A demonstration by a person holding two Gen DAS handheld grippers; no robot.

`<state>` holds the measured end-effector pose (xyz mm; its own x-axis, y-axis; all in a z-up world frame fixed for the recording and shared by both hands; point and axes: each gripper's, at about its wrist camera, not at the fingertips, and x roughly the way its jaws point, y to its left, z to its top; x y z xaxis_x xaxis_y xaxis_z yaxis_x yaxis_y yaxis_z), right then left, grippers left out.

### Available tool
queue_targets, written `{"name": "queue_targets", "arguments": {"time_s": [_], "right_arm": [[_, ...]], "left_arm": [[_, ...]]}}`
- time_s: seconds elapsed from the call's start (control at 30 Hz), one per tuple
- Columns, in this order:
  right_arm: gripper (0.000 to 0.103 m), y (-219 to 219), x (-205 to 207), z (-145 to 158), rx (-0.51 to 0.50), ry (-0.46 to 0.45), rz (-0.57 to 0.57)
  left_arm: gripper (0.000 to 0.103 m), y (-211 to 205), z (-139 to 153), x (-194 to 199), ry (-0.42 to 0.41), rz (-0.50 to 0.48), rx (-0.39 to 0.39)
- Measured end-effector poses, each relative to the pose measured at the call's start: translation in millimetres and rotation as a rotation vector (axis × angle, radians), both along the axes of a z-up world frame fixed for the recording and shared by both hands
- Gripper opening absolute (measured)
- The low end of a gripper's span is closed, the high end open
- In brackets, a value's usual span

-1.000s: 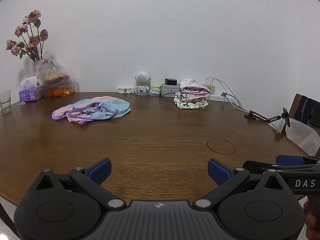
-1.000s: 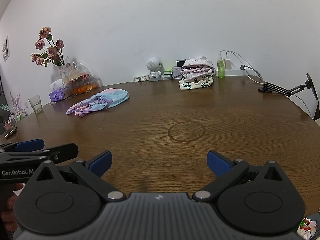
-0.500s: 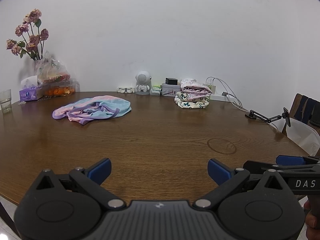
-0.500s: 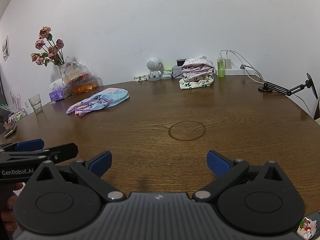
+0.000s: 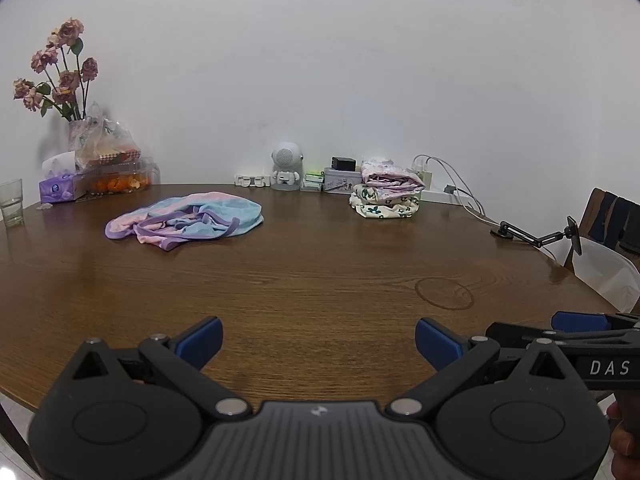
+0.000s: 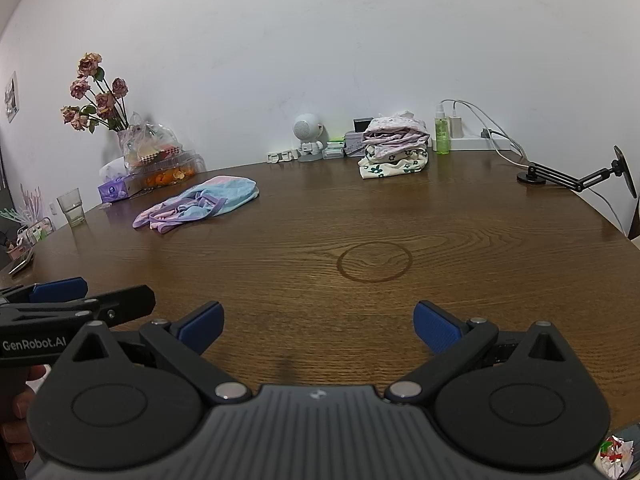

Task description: Fold clothes

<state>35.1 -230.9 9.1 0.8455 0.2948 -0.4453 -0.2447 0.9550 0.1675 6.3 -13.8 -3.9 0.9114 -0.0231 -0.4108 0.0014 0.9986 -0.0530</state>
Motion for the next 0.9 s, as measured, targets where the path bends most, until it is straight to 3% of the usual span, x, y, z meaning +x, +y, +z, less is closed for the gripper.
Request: {"name": "queue_targets", "arguments": {"time_s": [0.33,0.67,0.9], "right_arm": [[0.103,30.1,28.7,16.4,-0.060,-0.032,0.066],[0.103,91.8,109.8,49.2,-0.120,0.018,0.206],[0.103,144.9,176.6,57.4,-0.226,0.020,0.273]], "left_arm": [[0.103,32.4,7.8,24.0,0.013,0.047,0.000],[0.103,91.7,26.8,91.9,0.032,0.137,0.057],[0.103,144.0,30.8,152.0,0.077,0.196,0.095]]}}
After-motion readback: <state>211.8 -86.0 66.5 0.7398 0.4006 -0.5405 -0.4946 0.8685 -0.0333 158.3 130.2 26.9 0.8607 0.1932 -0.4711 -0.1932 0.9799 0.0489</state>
